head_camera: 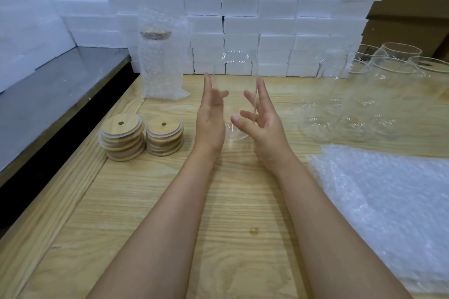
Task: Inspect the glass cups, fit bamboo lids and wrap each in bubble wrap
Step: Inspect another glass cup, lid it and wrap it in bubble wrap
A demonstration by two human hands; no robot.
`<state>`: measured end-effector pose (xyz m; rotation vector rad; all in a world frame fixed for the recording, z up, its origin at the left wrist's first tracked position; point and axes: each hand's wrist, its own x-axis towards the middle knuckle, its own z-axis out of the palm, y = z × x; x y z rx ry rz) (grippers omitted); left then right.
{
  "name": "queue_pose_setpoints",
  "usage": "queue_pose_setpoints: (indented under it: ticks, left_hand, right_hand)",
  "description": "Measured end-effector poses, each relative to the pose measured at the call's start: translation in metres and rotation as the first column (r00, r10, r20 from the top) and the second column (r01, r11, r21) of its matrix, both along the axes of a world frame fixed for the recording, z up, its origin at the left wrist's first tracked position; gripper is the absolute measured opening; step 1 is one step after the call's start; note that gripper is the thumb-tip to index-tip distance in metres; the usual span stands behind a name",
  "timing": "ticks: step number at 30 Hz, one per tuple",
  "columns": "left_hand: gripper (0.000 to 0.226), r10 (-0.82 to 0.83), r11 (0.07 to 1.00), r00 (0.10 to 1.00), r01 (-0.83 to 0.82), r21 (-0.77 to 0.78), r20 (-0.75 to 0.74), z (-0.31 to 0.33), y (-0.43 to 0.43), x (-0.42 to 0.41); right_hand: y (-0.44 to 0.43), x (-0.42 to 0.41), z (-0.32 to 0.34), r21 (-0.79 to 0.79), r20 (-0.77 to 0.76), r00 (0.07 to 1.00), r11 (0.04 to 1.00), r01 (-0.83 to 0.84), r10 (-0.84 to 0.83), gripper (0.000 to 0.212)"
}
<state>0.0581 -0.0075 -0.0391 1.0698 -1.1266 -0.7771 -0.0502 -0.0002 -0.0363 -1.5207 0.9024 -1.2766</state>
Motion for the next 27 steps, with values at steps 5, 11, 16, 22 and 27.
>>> queue_pose_setpoints:
  ticks: [5,11,16,22,27]
  left_hand:
    - [0.045,-0.102,0.991,0.987,0.112,0.077,-0.123,-0.001,-0.004,0.008]
    - [0.044,-0.301,0.883,0.775,0.447,0.145,-0.555,0.004,-0.001,0.006]
    - [0.068,-0.385,0.768,0.636,0.622,0.149,-0.669,0.007,0.002,-0.001]
    - [0.068,-0.325,0.776,0.561,0.618,0.124,-0.761,0.006,-0.002,0.0]
    - [0.085,-0.275,0.787,0.484,0.61,0.094,-0.831,0.007,-0.003,-0.001]
  right_hand:
    - [-0.007,-0.004,0.001,0.136,0.203,0.977,0.99,0.042,-0.069,0.074]
    - [-0.012,0.0,0.006,0.303,0.374,0.923,0.952,-0.036,-0.084,0.049]
    - [-0.01,0.001,0.008,0.319,0.26,0.95,0.944,0.087,-0.176,0.028]
    - [-0.008,0.008,0.002,0.091,0.042,0.91,0.909,0.407,-0.412,0.036]
    - [0.003,0.024,-0.002,-0.076,0.005,0.951,0.948,0.308,-0.309,0.068]
